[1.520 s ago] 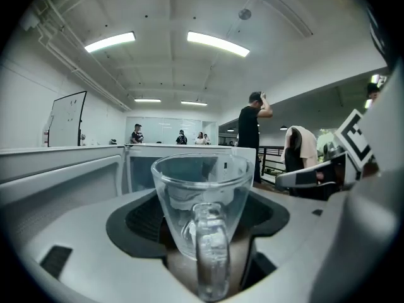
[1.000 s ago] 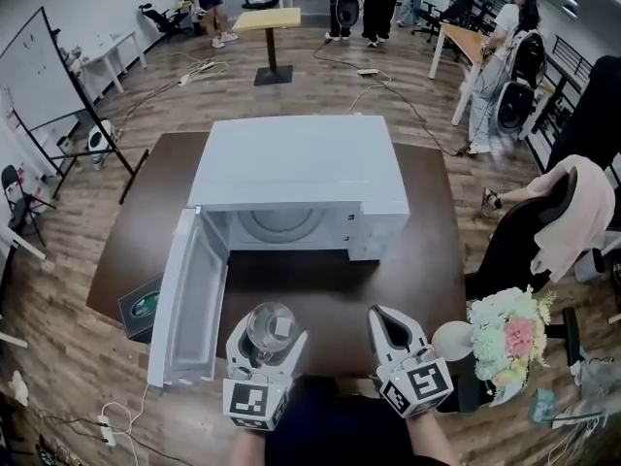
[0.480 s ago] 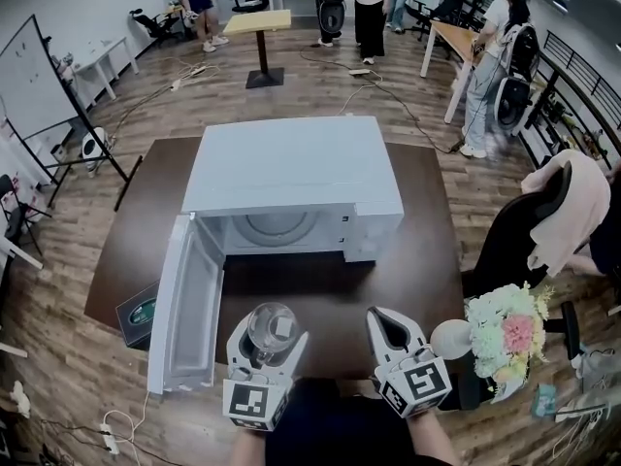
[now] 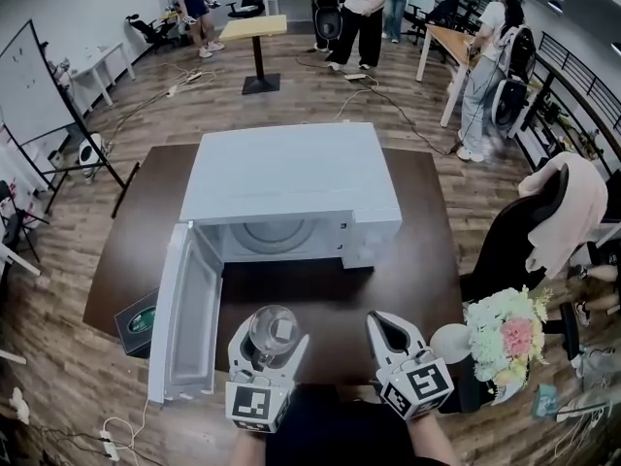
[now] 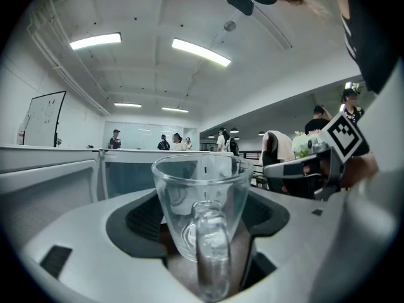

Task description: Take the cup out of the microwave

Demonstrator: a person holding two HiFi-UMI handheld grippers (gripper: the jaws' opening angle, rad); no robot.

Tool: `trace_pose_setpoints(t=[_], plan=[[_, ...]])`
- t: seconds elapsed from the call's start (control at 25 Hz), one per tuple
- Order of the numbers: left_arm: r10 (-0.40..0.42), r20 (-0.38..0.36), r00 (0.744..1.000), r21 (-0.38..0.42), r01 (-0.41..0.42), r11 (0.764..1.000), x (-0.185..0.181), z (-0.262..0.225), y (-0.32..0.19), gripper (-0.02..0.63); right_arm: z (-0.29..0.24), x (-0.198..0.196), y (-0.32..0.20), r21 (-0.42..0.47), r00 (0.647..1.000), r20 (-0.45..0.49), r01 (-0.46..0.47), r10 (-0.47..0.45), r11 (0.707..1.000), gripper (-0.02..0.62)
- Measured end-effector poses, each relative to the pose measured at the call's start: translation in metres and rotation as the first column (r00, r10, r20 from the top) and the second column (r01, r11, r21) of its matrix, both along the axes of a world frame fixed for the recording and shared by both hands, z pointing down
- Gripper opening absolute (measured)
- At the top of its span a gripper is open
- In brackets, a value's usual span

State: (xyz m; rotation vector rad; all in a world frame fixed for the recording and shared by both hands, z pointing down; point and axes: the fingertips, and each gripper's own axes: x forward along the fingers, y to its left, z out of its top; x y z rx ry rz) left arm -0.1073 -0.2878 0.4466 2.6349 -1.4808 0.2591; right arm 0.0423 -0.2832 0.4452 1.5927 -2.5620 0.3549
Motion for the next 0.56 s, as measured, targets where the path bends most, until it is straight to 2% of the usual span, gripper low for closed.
trace_pose_setpoints(t=[0.56], plan=[[0.015, -0.004, 1.000, 0.004, -0.015, 1.000, 0.0043, 0.0022, -0.0091, 0.368, 0.0035, 0.0034, -0.0042, 0.007, 1.000, 0.004, -0.013, 0.013, 1.000, -0.008]])
